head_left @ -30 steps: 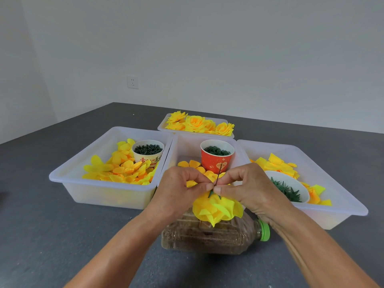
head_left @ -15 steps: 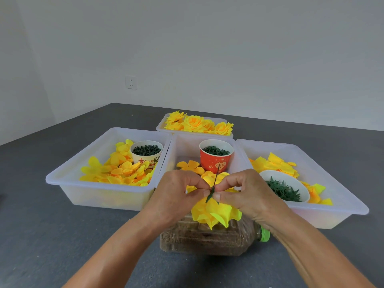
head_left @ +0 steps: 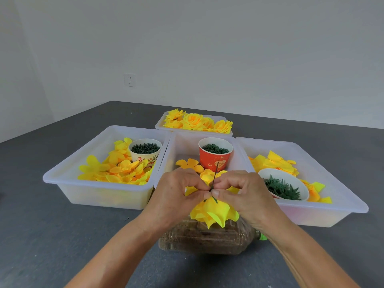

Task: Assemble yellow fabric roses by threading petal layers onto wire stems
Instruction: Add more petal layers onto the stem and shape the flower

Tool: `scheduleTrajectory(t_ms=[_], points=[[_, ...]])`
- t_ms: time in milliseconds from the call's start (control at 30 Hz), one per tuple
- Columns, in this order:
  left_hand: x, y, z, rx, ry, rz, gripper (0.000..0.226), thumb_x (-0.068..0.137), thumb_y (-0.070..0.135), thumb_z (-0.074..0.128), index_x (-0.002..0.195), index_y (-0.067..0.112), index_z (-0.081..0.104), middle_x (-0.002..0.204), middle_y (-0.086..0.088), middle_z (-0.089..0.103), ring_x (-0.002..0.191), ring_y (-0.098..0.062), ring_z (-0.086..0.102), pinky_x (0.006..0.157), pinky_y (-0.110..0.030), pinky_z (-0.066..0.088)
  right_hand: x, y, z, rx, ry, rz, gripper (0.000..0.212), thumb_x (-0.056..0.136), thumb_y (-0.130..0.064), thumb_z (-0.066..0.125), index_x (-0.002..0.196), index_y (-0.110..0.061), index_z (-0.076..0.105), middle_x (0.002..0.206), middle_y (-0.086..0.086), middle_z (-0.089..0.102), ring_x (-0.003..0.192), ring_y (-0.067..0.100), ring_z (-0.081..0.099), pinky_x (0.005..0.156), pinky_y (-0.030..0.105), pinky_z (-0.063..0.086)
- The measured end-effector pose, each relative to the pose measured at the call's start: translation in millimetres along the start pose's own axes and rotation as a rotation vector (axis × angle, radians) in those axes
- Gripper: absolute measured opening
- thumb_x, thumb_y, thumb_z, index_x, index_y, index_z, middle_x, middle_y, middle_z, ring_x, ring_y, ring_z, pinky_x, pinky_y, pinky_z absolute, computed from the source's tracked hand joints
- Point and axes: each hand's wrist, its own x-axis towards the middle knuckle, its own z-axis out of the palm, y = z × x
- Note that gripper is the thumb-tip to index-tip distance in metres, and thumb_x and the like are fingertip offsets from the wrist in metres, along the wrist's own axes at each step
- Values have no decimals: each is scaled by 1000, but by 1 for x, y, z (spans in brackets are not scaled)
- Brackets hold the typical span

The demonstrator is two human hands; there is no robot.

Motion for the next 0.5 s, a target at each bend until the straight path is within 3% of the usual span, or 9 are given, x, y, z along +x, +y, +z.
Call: scheduleTrajectory(t_ms=[100, 200, 300, 500], points=[[-1, -2, 2, -23, 0, 11, 4, 75, 9, 76, 77, 12, 75, 75, 8, 65, 78, -8, 60, 75, -32, 48, -4, 5, 4, -84, 28, -75, 36, 74, -10, 77, 58, -38, 62, 94, -7, 64, 95, -8, 53, 83, 11, 38], [-2, -3, 3, -38, 9, 14, 5, 75, 6, 75, 75, 11, 74, 74, 8, 63, 74, -5, 58, 73, -28, 48, -10, 9, 8, -69, 39, -102, 23, 77, -8, 74, 65, -27, 67, 101, -3, 59, 97, -12, 50, 78, -2, 32], [-3, -5, 5, -37, 17, 13, 6, 76, 7, 75, 74, 13, 73, 74, 4, 64, 73, -7, 59, 70, -26, 48, -11, 14, 11, -25, 43, -112, 16, 78, -5, 72, 70, -19, 68, 102, -1, 59, 98, -10, 52, 78, -2, 34], [-5, -6, 7, -51, 25, 4, 6, 76, 8, 75, 74, 13, 72, 74, 6, 62, 72, -3, 57, 68, -15, 44, -12, 23, 15, -33, 85, -149, 28, 79, -11, 73, 71, -37, 62, 102, -6, 62, 104, -6, 53, 83, 3, 35]])
